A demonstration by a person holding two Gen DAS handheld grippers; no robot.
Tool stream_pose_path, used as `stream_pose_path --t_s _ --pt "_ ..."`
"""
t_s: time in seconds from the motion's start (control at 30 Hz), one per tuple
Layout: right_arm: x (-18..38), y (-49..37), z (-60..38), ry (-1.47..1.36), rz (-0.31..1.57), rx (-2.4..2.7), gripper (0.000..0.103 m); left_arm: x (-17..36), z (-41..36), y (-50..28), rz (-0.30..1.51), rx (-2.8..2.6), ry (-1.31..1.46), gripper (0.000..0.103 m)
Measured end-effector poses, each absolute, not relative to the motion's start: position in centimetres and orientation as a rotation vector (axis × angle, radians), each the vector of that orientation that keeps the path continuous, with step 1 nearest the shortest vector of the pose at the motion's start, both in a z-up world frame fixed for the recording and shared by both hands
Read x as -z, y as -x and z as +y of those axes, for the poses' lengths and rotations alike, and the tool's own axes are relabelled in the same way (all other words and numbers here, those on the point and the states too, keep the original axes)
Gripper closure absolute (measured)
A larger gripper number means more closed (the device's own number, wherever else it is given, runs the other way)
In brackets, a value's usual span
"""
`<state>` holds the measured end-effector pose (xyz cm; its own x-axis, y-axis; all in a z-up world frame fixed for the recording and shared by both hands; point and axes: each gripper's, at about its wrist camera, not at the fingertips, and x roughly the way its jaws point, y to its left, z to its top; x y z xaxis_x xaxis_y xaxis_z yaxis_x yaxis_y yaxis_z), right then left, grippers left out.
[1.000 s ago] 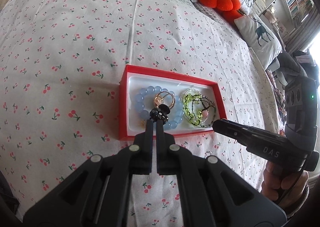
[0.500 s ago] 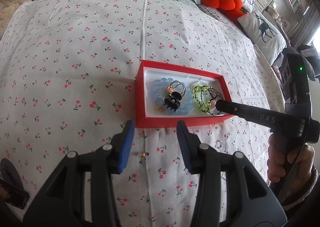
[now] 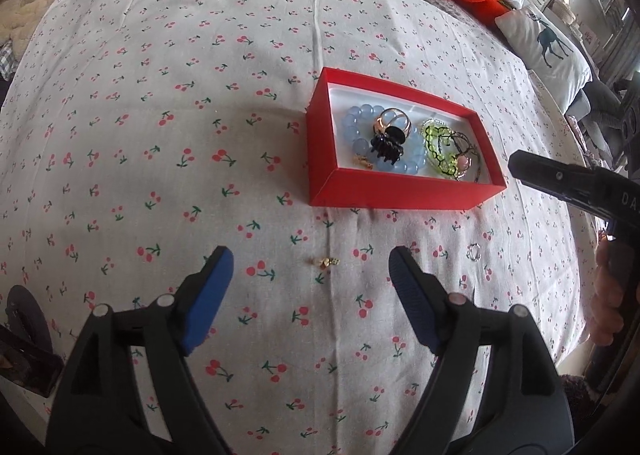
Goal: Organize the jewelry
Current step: 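Move both open tools back toward the last gold charm and silver ring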
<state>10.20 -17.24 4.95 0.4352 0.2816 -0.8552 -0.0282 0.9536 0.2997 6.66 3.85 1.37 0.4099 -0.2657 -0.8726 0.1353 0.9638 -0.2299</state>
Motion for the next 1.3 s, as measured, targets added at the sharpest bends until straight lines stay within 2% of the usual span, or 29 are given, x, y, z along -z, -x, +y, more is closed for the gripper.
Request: stream_pose_path --t_s 0.3,0.7,1.13,1.3 --pt "-4.8 -6.9 -18.4 -0.171 1.071 -0.143 0.027 0.1 3.8 -5.5 1.134 0.252 0.081 0.021" --pt "-0.4 -3.2 -18.8 -0.026 1.118 -0.128 0.026 2.5 4.2 -3.8 1.125 0.275 0.028 0.02" --pt "2.8 -1.2 -17.2 0.133 1.137 -0.153 0.026 2.6 4.6 -2.1 1.051 0.336 -0.067 0.02" --pt "3.4 -1.3 -16.9 0.15 1.12 -0.149 0.023 2.5 5.2 -1.9 1.031 0.373 -0.057 0.02"
